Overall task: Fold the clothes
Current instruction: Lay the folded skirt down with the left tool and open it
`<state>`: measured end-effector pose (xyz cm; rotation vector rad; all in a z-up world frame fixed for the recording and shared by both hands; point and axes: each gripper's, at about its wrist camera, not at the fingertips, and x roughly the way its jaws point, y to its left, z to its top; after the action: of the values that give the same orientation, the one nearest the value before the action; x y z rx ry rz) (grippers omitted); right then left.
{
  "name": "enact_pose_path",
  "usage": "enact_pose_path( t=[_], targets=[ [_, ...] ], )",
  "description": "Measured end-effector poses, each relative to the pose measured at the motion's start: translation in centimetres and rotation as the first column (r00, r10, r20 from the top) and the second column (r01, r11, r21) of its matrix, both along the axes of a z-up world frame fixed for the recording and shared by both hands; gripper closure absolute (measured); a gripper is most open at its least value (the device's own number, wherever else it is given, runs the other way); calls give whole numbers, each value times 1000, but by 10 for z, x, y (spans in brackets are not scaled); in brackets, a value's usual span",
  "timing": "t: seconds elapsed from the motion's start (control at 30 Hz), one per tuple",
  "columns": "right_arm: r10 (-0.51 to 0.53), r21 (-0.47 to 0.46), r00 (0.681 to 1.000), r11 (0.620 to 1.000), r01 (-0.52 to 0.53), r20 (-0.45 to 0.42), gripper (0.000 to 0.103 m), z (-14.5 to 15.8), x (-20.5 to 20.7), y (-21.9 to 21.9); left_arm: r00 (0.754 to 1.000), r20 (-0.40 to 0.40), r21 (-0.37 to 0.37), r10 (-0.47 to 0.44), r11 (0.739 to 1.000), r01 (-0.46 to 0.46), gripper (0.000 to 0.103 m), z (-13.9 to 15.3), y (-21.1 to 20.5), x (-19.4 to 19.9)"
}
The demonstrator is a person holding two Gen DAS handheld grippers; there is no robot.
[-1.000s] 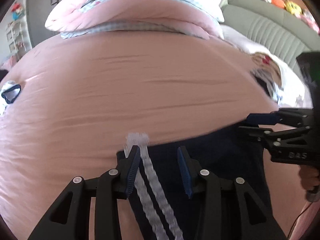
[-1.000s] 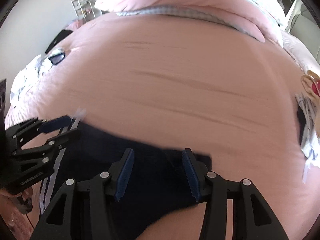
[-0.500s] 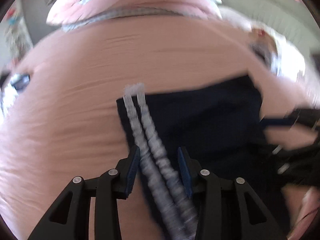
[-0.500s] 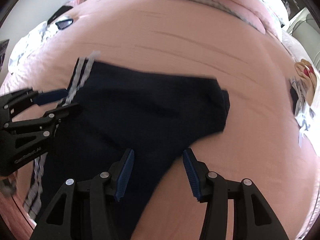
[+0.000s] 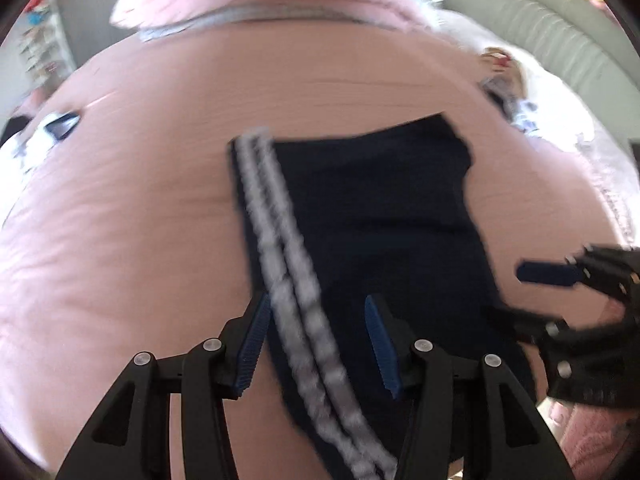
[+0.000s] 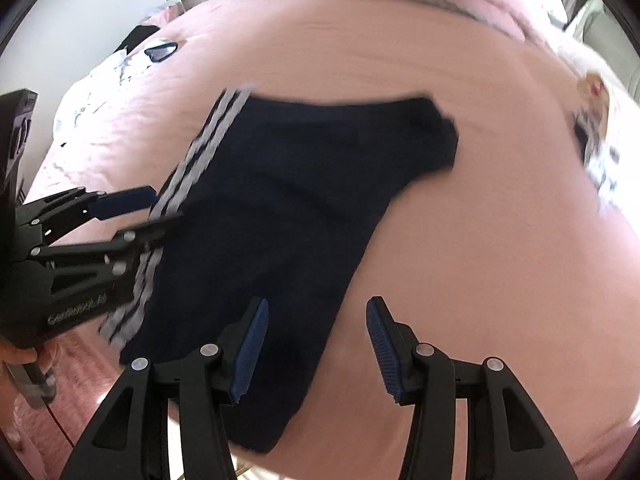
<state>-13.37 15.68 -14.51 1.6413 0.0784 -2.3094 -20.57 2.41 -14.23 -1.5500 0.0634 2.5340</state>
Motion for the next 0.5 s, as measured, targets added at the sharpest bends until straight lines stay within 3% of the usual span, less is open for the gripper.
enact_pose_path(
  t=[0.1,0.2,0.33,0.4,0.5],
  targets=[
    [15,37,1000,999,-16,8,53,-11,15,7,996,14,6,93,996,-93,57,-8,-17,21],
    [36,85,999,996,-35,-13,53,-13,31,20,992,45,-10,118,993,-118,56,-19,-30,40],
    [-13,100,1000,995,14,-12,53,-11,43,46,982,21,26,186,982,-186,57,-9,-43,56],
    [-51,65,999,997,52,-13,53,-7,48,61,978,23,117,206,971,-207,57,-5,-53,65],
    [-110,-89,994,990,111,16,53,0,47,82,969,54,316,240,917,-244,57,-1,-64,74]
  ],
)
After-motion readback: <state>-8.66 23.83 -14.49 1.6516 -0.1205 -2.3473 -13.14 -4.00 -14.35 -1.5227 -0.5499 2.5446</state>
